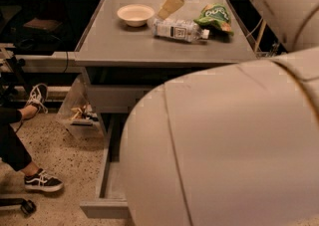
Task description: Pick blue plastic bottle from middle drawer and place on counter
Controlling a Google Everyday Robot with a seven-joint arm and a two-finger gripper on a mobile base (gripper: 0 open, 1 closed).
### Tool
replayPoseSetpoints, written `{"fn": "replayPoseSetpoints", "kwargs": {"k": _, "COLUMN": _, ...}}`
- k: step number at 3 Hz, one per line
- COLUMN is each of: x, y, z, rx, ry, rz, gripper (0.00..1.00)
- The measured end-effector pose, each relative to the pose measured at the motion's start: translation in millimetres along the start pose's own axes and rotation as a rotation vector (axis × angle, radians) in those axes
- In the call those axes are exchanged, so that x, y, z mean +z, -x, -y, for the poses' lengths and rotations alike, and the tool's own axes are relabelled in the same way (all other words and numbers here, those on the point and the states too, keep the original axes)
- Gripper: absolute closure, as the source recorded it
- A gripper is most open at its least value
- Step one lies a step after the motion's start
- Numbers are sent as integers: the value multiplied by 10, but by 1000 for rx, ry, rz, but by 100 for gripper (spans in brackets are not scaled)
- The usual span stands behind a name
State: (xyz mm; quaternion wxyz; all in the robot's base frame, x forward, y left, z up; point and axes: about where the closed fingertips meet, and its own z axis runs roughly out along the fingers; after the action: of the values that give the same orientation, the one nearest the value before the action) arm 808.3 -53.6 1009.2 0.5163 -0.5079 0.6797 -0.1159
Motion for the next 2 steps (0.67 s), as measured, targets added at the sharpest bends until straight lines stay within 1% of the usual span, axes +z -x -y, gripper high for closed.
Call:
{"fn": "replayPoseSetpoints", "kwargs": {"k": 1, "x": 444, "y": -40, "z": -401, "rx": 61, "ry": 190, "rz": 68, "gripper": 0}}
{"fn": "replayPoseSetpoints", "kwargs": {"k": 2, "x": 471, "y": -331, "z": -373, "rx": 116, "ry": 234, "rz": 68, "gripper": 0}}
